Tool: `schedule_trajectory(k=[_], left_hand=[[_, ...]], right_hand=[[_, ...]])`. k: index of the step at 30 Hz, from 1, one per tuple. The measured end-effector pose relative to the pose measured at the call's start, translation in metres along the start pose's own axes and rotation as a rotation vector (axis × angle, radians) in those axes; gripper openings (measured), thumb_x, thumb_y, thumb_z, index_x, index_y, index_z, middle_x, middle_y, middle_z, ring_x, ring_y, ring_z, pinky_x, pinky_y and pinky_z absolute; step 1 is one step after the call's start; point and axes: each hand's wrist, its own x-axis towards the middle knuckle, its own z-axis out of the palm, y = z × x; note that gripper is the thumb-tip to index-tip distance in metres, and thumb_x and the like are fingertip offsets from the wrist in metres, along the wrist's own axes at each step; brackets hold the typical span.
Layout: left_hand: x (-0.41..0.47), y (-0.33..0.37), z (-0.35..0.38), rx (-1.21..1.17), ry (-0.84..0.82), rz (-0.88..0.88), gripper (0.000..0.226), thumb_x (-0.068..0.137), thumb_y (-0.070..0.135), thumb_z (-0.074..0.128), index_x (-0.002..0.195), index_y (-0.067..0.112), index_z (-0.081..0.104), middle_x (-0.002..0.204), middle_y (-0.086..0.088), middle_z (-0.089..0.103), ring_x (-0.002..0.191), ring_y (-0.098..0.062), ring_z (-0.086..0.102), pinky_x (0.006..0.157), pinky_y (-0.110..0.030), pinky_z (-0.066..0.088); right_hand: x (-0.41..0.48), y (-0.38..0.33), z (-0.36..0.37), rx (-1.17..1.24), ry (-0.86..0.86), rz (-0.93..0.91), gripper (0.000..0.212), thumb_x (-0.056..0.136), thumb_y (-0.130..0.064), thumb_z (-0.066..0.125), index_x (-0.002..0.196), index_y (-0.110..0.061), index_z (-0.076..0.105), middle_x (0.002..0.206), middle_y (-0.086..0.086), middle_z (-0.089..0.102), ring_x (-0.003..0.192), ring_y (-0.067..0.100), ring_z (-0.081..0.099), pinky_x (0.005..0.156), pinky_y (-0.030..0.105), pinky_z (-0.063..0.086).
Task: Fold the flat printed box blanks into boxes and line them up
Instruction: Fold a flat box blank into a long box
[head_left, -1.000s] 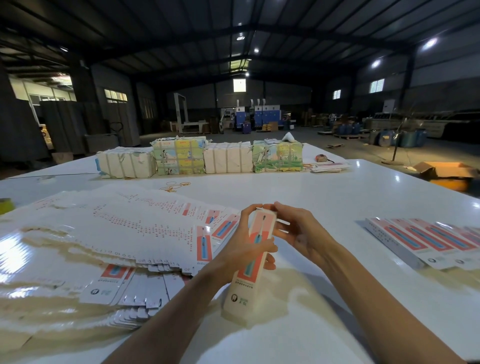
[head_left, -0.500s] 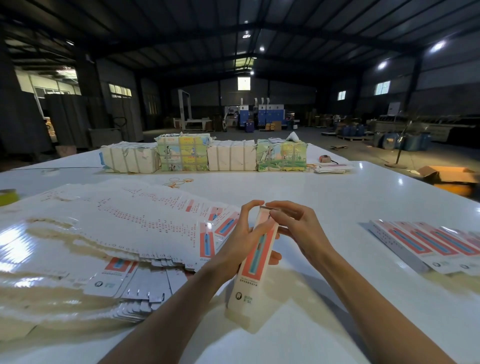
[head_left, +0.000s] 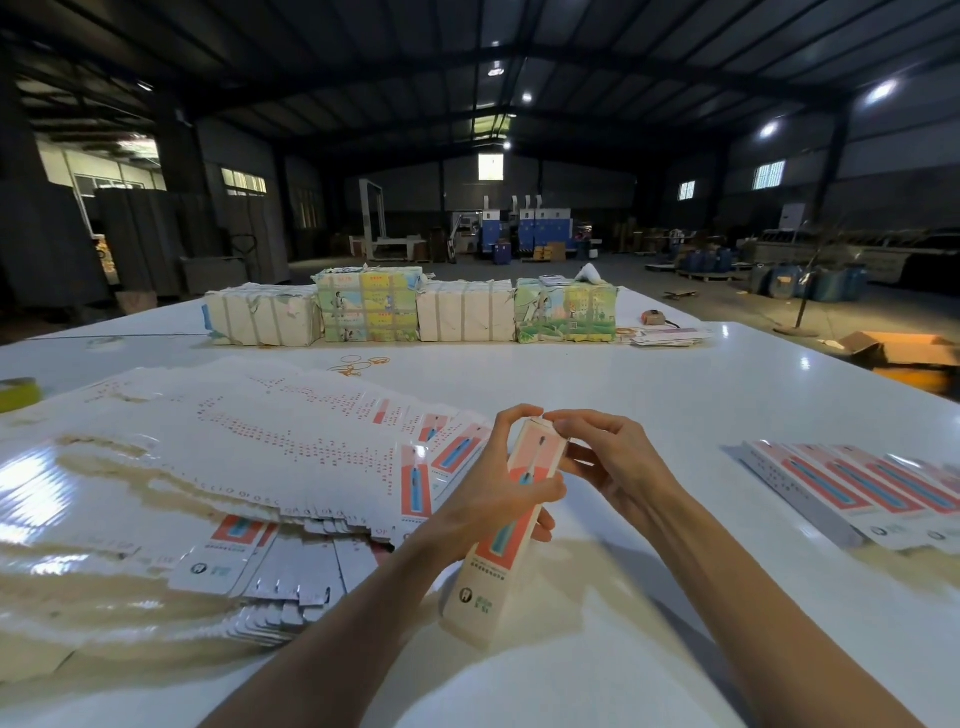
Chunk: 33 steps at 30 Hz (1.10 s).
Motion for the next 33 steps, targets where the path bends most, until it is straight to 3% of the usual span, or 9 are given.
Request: schedule_trajectory(k=[5, 9, 12, 17, 22, 27, 33], left_hand=[[-0.003, 0.003, -0.001, 0.102, -0.024, 0.053, 0.091, 0.078, 0.037, 0.091, 0.139, 0.066, 0.031, 0.098, 0.022, 0.068, 0.072, -0.022, 0.079, 0.053, -0.031, 0.062], [-0.004, 0.003, 0.000, 0.112, -0.010, -0.011, 0.077, 0.079, 0.039, 0.090, 0.126, 0.065, 0.036, 0.094, 0.011, 0.070, 0.072, -0.019, 0.079, 0.054, -0.029, 0.062], [-0.003, 0.004, 0.000, 0.093, 0.012, -0.019, 0.080, 0.078, 0.036, 0.090, 0.130, 0.062, 0.035, 0.100, 0.006, 0.068, 0.070, -0.020, 0.079, 0.053, -0.029, 0.061], [-0.003, 0.005, -0.003, -0.008, 0.054, -0.027, 0.080, 0.076, 0.035, 0.091, 0.130, 0.061, 0.038, 0.109, -0.001, 0.066, 0.073, -0.026, 0.079, 0.056, -0.037, 0.064], [-0.005, 0.010, -0.002, -0.105, 0.092, -0.004, 0.084, 0.080, 0.037, 0.090, 0.136, 0.067, 0.036, 0.112, -0.003, 0.068, 0.080, -0.028, 0.080, 0.058, -0.038, 0.064], [-0.006, 0.013, -0.001, -0.184, 0.068, -0.065, 0.039, 0.096, 0.057, 0.067, 0.129, 0.058, 0.046, 0.102, 0.001, 0.079, 0.084, -0.029, 0.081, 0.073, -0.053, 0.067], [-0.006, 0.013, 0.000, -0.320, 0.094, -0.061, 0.037, 0.097, 0.047, 0.069, 0.130, 0.049, 0.052, 0.109, -0.009, 0.077, 0.089, -0.038, 0.079, 0.076, -0.059, 0.065]], right_hand=[[0.002, 0.001, -0.004, -0.025, 0.001, 0.023, 0.019, 0.098, -0.008, 0.068, 0.094, -0.012, 0.086, 0.103, 0.014, 0.081, 0.097, 0.031, 0.079, 0.075, 0.039, 0.066], [0.001, 0.000, -0.005, -0.030, -0.027, 0.022, 0.017, 0.098, -0.008, 0.068, 0.096, -0.010, 0.085, 0.105, 0.016, 0.080, 0.098, 0.032, 0.079, 0.074, 0.036, 0.065], [-0.001, 0.000, -0.003, -0.040, -0.046, 0.015, 0.018, 0.099, -0.010, 0.067, 0.097, -0.010, 0.086, 0.105, 0.015, 0.080, 0.098, 0.029, 0.079, 0.073, 0.032, 0.064], [-0.007, -0.002, 0.003, -0.075, -0.113, -0.011, 0.021, 0.104, -0.021, 0.065, 0.107, -0.017, 0.085, 0.110, 0.010, 0.081, 0.103, 0.023, 0.078, 0.078, 0.028, 0.062], [-0.008, 0.007, 0.013, -0.248, -0.040, -0.207, 0.018, 0.102, -0.021, 0.069, 0.115, -0.025, 0.082, 0.107, -0.002, 0.081, 0.100, 0.020, 0.078, 0.082, 0.028, 0.064], [-0.010, 0.005, 0.010, -0.173, -0.072, -0.210, 0.024, 0.105, -0.012, 0.063, 0.109, -0.024, 0.084, 0.103, 0.008, 0.082, 0.097, 0.027, 0.079, 0.088, 0.029, 0.063], [-0.010, 0.014, 0.018, -0.110, 0.050, -0.199, 0.015, 0.099, -0.018, 0.072, 0.108, -0.009, 0.081, 0.093, 0.014, 0.081, 0.088, 0.032, 0.079, 0.087, 0.036, 0.065]])
